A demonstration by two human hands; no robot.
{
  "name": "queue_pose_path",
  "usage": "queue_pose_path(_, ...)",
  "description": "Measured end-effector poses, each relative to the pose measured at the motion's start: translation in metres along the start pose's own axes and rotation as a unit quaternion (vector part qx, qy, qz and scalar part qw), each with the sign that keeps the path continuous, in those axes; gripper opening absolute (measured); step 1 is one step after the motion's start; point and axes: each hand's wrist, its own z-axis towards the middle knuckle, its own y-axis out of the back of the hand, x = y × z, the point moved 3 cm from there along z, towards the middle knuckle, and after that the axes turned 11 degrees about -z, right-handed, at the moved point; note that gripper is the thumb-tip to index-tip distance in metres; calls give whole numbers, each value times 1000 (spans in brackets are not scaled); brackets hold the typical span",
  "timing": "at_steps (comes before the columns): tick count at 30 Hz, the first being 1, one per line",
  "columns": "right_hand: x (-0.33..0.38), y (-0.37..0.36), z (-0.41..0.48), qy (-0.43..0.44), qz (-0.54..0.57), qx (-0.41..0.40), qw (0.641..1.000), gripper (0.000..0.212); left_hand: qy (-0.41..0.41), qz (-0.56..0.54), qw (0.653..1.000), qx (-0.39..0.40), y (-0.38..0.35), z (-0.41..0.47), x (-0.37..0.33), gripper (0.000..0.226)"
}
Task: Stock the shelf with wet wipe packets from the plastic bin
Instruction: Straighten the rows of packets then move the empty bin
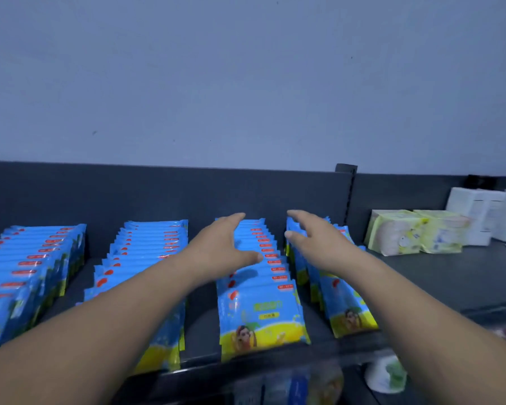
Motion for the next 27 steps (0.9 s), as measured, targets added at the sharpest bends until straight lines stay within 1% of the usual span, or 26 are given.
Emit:
queue_pose_path(7,-28,25,-95,-65,-18,-9,998,55,-15,-43,998,43,-23,-65,-35,82)
queue_pose_path(10,-45,37,-118,-77,-33,-14,996,56,-14,-49,997,56,-39,-79,-53,88)
queue_pose_path(11,-51,41,-123,-81,-29,-17,996,56,-13,-54,997,57,-45,-81,-59,87)
queue_pose_path(15,-81,50,-129,-92,0,-30,995,54,-1,-89,994,62,-72,-76,-76,67)
queue_pose_path(20,-131,41,-108,-108,35,11,993,74,43,-138,988,59,-115,-45,-84,60)
queue_pose_path(24,-161,22,-85,-107,71,63,990,84,70,-149,985,50,-155,-13,-85,79)
queue_pose_path(26,-174,14,-74,-106,83,75,988,85,71,-143,986,49,-169,-1,-84,93)
queue_pose_path(27,-179,10,-69,-108,95,76,987,84,72,-148,985,47,-174,4,-82,96)
